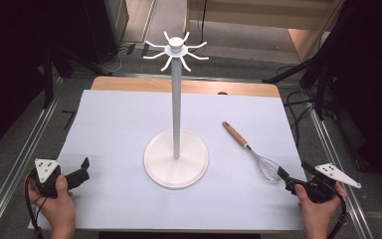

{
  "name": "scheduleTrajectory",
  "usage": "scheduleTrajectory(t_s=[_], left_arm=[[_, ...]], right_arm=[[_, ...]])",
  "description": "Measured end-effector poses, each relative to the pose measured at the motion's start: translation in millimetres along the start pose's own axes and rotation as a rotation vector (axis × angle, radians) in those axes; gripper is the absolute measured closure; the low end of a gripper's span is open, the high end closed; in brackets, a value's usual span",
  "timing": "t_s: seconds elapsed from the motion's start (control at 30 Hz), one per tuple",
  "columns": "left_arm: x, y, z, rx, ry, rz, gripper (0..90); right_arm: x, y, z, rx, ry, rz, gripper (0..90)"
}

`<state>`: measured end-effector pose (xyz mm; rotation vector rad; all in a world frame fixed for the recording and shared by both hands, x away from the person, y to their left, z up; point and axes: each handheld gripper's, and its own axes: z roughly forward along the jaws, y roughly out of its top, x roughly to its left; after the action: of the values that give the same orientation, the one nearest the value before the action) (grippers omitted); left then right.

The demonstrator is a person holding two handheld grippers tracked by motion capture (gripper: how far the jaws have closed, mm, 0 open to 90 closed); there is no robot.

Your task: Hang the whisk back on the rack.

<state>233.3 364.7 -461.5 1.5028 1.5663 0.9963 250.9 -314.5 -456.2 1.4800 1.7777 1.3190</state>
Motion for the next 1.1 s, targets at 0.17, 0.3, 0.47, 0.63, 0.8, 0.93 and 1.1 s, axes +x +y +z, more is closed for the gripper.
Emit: scheduleTrajectory(t_s=[0.17, 0.3, 0.47, 0.63, 0.8, 0.93, 1.1], left_arm=[[-0.8, 0.6, 1.4, 0.015, 0.003, 0.009, 0.1], [0.5, 0.8, 1.2, 0.016, -0.004, 0.001, 0.1], [0.9, 0.8, 1.5, 0.016, -0.007, 0.000, 0.1], [0.9, 0.9, 1.6, 0.019, -0.009, 0.001, 0.1], [-0.1, 0.7, 1.5, 0.017, -0.008, 0.008, 0.1], [0.4, 0.8, 1.3, 0.018, -0.010, 0.004, 0.1], [0.3, 0.9, 1.7, 0.021, -0.012, 0.009, 0.1]], right_arm=[[8.9, 7.2, 5.1, 0.034, -0.004, -0.055, 6.0], [22.3, 17.4, 14.8, 0.114, -0.016, -0.127, 8.6], [32.8, 29.5, 21.5, 0.165, -0.015, -0.186, 13.2], [38.2, 37.6, 30.5, 0.218, -0.024, -0.223, 13.1], [44.3, 47.3, 42.6, 0.278, -0.031, -0.257, 14.1], [45.9, 54.3, 57.1, 0.341, -0.025, -0.274, 13.9], [48.3, 58.2, 69.8, 0.401, -0.030, -0.296, 13.6]])
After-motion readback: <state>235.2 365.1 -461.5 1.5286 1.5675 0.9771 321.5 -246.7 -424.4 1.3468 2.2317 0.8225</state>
